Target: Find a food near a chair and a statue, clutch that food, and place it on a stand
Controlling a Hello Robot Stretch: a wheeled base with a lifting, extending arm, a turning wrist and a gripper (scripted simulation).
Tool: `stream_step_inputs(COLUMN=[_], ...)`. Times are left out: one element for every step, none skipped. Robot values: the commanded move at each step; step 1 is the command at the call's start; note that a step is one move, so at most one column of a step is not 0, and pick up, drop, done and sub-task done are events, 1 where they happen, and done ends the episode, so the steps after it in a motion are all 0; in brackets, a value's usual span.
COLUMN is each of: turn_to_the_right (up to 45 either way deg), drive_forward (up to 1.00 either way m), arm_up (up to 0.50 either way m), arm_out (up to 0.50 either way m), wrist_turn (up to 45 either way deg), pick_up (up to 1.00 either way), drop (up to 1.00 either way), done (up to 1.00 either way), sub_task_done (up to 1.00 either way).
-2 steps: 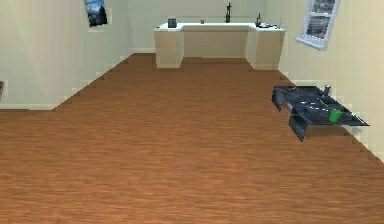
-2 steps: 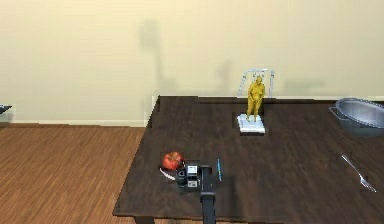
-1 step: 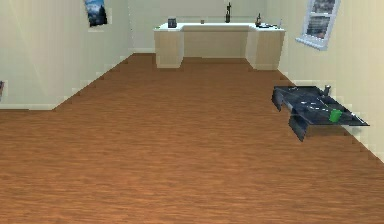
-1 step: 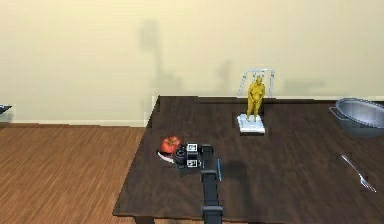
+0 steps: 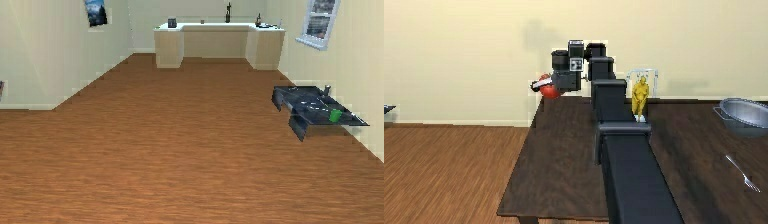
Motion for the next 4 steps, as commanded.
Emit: stream_step_inputs(turn_to_the_right=[0.0,0.0,0.0,0.0], drive_forward=[0.00,0.00,0.00,0.00], arm_up=[0.00,0.00,0.00,0.00], arm_out=[0.00,0.00,0.00,-0.36], wrist_turn=[-45.0,-45.0,-21.0,0.0], pick_up=[0.00,0.00,0.00,0.00], drop=[0.00,0.00,0.00,0.00], done=[0.00,0.00,0.00,0.00], sub_task_done=[0.00,0.00,0.00,0.00])
